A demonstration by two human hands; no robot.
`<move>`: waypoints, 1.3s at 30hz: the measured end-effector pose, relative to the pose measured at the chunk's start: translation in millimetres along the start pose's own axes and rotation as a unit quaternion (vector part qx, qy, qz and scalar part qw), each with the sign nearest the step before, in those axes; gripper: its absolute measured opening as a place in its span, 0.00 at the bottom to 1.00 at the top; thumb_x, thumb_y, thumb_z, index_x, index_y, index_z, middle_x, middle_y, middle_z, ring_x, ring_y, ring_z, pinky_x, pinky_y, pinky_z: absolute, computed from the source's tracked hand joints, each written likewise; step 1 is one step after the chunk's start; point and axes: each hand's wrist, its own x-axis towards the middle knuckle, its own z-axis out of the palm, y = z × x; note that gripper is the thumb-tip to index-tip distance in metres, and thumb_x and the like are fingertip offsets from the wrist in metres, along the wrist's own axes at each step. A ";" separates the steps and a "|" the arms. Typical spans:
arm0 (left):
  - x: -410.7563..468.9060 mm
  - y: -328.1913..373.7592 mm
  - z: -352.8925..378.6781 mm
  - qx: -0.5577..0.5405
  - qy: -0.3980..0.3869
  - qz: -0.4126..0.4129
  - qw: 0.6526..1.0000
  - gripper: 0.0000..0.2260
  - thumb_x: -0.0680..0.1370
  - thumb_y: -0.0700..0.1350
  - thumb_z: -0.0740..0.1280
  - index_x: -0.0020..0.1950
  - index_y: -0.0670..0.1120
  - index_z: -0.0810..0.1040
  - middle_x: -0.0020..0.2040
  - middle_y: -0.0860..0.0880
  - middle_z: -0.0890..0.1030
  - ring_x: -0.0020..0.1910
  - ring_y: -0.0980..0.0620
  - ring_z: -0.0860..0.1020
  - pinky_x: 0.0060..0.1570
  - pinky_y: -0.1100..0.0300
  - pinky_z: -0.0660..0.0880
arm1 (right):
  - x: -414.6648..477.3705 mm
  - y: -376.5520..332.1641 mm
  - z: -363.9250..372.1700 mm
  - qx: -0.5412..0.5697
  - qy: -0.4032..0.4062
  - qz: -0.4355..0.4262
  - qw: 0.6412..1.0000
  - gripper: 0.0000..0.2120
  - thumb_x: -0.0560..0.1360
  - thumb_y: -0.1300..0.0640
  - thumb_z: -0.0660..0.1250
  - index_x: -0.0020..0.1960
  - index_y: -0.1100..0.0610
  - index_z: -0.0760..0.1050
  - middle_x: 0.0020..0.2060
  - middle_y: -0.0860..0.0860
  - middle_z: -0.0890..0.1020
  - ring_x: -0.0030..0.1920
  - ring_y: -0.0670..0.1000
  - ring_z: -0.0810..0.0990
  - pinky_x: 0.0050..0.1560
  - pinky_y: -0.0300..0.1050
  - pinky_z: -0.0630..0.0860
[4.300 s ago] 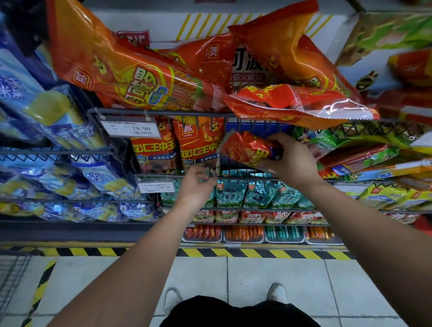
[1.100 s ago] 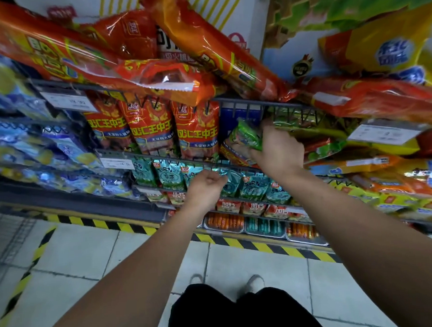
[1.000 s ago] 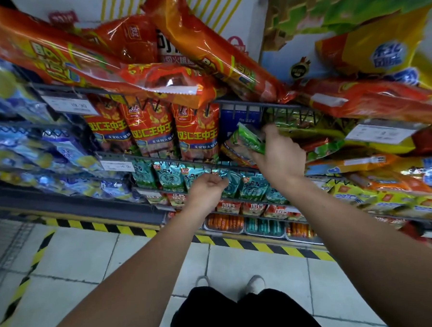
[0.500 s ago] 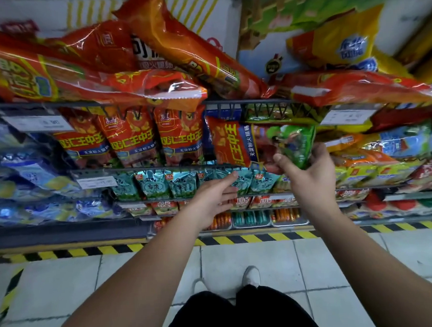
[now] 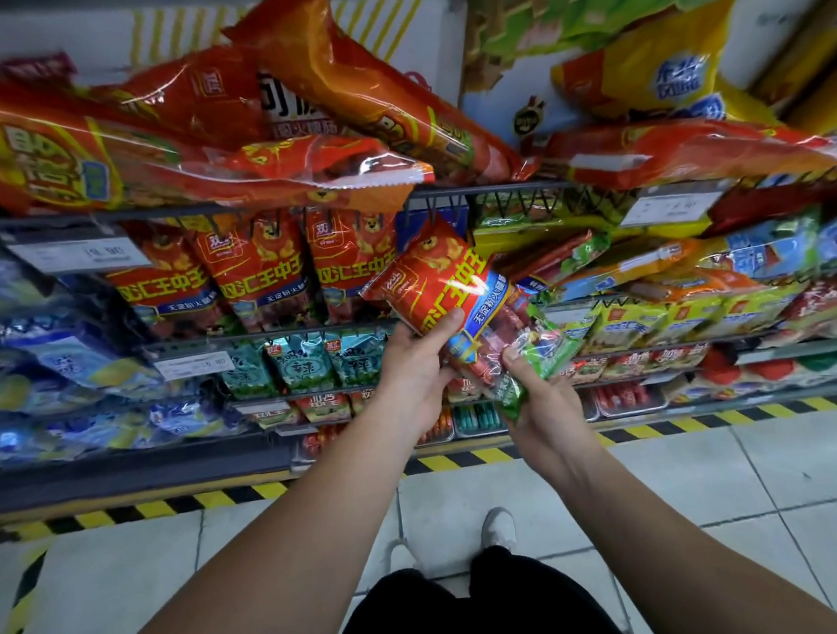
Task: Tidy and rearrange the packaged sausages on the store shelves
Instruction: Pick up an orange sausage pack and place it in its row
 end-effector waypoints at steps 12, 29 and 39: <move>-2.1 23.2 -21.6 0.211 0.009 0.082 0.974 0.16 0.72 0.41 0.76 0.55 0.50 0.77 0.53 0.48 0.84 0.50 0.49 0.84 0.43 0.55 0.78 | 8.2 13.9 -24.5 -0.116 -0.007 0.053 0.992 0.33 0.65 0.50 0.76 0.67 0.57 0.71 0.58 0.51 0.82 0.60 0.50 0.79 0.69 0.54 0.71; 5.1 42.6 13.1 0.382 -0.037 0.191 0.903 0.21 0.72 0.39 0.76 0.57 0.56 0.74 0.53 0.58 0.80 0.53 0.62 0.78 0.52 0.65 0.76 | 58.8 -86.3 11.1 -0.515 -0.152 -0.221 0.814 0.30 0.72 0.54 0.76 0.69 0.50 0.67 0.58 0.42 0.77 0.60 0.43 0.74 0.62 0.42 0.70; 10.9 56.4 18.3 0.387 0.065 0.261 0.882 0.18 0.71 0.40 0.77 0.56 0.50 0.76 0.56 0.50 0.82 0.56 0.52 0.79 0.49 0.72 0.73 | 76.0 -83.0 44.1 -0.473 -0.125 -0.250 0.836 0.22 0.73 0.57 0.75 0.64 0.52 0.72 0.53 0.45 0.79 0.56 0.46 0.77 0.56 0.38 0.71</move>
